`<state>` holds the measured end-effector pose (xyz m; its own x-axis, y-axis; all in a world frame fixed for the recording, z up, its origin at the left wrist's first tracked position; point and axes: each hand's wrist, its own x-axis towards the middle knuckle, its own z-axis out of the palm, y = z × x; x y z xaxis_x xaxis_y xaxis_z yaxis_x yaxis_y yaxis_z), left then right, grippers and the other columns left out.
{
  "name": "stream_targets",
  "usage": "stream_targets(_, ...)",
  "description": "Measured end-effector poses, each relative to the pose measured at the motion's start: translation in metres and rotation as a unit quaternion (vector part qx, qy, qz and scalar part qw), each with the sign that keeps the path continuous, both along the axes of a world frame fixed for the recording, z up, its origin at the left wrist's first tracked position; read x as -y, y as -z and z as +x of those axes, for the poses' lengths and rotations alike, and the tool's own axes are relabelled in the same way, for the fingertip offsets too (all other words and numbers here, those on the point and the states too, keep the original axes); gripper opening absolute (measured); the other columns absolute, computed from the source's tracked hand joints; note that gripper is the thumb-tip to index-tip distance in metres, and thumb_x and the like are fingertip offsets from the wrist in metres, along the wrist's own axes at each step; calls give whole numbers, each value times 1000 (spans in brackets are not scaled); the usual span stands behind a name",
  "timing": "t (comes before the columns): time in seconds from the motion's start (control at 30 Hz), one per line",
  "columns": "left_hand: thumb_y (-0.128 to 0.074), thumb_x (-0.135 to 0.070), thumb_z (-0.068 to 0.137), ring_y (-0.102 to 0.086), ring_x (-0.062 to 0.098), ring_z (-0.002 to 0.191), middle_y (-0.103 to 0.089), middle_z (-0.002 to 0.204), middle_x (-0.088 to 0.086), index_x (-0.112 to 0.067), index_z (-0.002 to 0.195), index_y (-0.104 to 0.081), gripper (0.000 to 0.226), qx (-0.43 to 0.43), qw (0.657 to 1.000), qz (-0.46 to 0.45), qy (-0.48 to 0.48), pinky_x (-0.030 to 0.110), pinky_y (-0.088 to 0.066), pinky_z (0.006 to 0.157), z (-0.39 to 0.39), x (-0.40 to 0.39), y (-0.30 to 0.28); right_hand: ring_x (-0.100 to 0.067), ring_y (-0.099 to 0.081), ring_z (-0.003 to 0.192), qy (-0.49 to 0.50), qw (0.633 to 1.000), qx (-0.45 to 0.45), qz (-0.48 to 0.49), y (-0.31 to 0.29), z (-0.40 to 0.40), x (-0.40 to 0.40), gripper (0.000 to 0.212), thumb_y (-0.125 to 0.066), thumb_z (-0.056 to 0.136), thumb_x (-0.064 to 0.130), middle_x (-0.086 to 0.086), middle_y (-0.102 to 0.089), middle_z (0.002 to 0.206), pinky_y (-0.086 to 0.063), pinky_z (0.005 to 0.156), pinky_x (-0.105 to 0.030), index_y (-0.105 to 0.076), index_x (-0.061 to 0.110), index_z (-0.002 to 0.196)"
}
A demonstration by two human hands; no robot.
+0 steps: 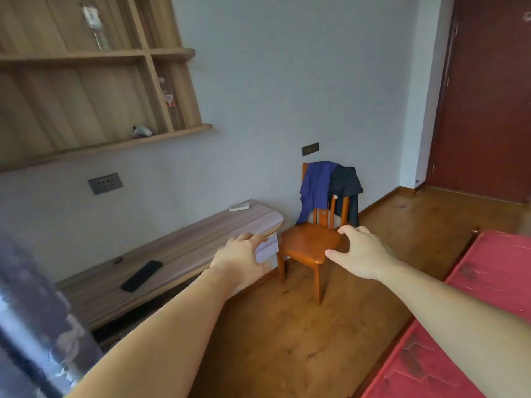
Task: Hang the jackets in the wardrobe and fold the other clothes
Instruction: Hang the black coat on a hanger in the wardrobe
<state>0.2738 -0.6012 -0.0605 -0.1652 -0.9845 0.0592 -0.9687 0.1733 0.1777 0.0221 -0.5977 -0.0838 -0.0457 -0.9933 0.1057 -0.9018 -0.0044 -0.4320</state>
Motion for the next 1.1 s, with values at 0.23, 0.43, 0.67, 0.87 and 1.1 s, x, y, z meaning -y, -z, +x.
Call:
stream_targets(0.23, -54, -47, 88, -35, 24, 138, -36, 153, -4, -37, 147, -33, 63, -20, 995, 3, 102, 45, -39, 108, -38, 145, 4, -27, -44, 131, 97, 995, -8, 10, -8, -41, 85, 69, -53, 87, 63, -3, -39, 148, -46, 101, -46, -36, 29, 144)
stream_targets(0.43, -55, -54, 86, -41, 25, 132, -36, 150, -4, -40, 145, -33, 64, -52, 975, 21, 215, 46, -44, 104, -84, 260, 24, -27, -43, 131, 193, 980, -13, 39, 5, -62, 150, 69, -54, 87, 61, -3, -36, 149, -44, 103, -46, -36, 28, 144)
stream_targets(0.67, -54, -48, 88, -43, 23, 133, -38, 152, -4, -37, 146, -35, 62, -30, 945, 6, 324, 43, -45, 103, -105, 394, 27, -31, -42, 131, 320, 939, -97, 81, 2, -69, 222, 71, -50, 87, 63, -4, -39, 147, -44, 101, -46, -34, 27, 146)
stream_targets(0.87, -53, -50, 88, -42, 23, 132, -37, 152, -4, -35, 146, -35, 63, -54, 930, 7, 363, 43, -44, 101, -134, 484, 15, -29, -39, 133, 394, 909, -110, 86, -9, -84, 266, 73, -49, 87, 65, -2, -39, 147, -44, 100, -45, -32, 28, 147)
stream_targets(1.1, -54, -48, 88, -35, 22, 137, -35, 154, -5, -36, 146, -37, 62, -54, 906, 23, 420, 43, -39, 105, -218, 549, 34, -27, -44, 128, 442, 889, -70, 100, 13, -141, 319, 77, -49, 83, 72, 1, -40, 144, -48, 94, -46, -35, 29, 145)
